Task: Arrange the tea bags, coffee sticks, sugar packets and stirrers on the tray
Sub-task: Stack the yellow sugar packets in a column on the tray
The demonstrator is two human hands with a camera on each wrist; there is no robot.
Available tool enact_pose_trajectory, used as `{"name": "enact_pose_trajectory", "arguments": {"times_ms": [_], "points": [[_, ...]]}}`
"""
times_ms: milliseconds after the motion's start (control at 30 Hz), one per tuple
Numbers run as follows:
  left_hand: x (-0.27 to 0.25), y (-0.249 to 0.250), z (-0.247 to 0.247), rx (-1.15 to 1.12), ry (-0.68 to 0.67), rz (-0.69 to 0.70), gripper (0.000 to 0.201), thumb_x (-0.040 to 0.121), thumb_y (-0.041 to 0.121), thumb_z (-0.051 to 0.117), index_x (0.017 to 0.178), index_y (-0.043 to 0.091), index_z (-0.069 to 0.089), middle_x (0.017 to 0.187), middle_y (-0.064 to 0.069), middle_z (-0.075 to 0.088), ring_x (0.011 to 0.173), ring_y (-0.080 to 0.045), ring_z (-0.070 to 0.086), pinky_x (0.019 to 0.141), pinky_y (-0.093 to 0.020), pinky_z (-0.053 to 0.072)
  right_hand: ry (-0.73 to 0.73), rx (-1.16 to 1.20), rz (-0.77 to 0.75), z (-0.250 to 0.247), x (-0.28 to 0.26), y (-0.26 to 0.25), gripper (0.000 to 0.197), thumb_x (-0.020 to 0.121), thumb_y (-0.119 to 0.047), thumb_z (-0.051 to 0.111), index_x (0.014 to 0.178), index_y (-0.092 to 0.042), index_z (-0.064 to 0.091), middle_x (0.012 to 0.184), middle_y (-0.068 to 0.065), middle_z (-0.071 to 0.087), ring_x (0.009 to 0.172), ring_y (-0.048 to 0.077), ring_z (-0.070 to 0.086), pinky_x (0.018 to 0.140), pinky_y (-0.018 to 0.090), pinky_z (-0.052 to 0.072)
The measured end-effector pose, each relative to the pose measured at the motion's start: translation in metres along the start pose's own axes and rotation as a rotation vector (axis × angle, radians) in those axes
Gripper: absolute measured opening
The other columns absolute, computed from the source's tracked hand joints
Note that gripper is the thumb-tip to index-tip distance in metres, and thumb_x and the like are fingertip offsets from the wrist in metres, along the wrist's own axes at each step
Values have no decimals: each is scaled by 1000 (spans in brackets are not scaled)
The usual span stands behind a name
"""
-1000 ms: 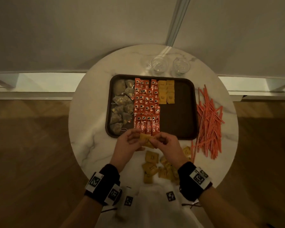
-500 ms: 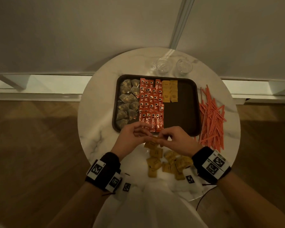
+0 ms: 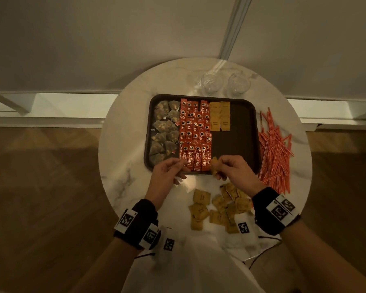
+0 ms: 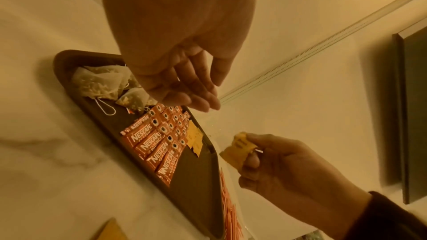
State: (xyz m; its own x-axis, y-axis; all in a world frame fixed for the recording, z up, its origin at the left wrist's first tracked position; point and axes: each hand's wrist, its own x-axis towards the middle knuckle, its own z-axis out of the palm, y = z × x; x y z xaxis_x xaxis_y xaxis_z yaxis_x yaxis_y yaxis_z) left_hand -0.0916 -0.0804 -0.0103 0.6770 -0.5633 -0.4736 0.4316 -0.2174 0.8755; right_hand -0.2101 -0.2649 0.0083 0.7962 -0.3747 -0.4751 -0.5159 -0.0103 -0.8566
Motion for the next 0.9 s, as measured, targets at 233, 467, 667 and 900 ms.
{"name": "enact_pose_trajectory", "arguments": {"times_ms": [233, 467, 667, 900], "points": [[21, -5, 7, 43, -2, -38, 18, 100, 17, 53, 105, 7, 68, 84, 2, 73, 68, -6, 63, 59, -17, 47, 16, -18, 62, -19, 30, 4, 24, 98, -12, 56, 81, 3, 64, 73, 8, 66, 62, 12, 61, 64, 28, 50], [71, 1, 31, 296, -220, 106, 25, 95, 18, 62, 119, 24, 66, 121, 15, 63, 108, 2, 60, 92, -23, 51, -182, -254, 29, -37, 61, 0, 27, 98, -19, 59, 80, -2, 69, 75, 2, 71, 69, 9, 63, 73, 27, 53], [131, 10, 54, 451, -425, 127, 20, 94, 10, 63, 112, 14, 67, 100, 7, 70, 91, 3, 66, 82, -18, 54, -223, -386, 35, -60, 97, -6, 15, 91, -21, 68, 79, -14, 73, 76, 0, 69, 73, 8, 62, 79, 31, 50], [188, 20, 78, 587, -409, 157, 10, 90, 7, 67, 100, 7, 67, 93, -2, 70, 68, 0, 67, 64, -15, 54, 75, -156, 71, -79, 136, 26, 15, 91, -15, 69, 99, -2, 70, 87, 8, 73, 71, 11, 67, 68, 21, 56]]}}
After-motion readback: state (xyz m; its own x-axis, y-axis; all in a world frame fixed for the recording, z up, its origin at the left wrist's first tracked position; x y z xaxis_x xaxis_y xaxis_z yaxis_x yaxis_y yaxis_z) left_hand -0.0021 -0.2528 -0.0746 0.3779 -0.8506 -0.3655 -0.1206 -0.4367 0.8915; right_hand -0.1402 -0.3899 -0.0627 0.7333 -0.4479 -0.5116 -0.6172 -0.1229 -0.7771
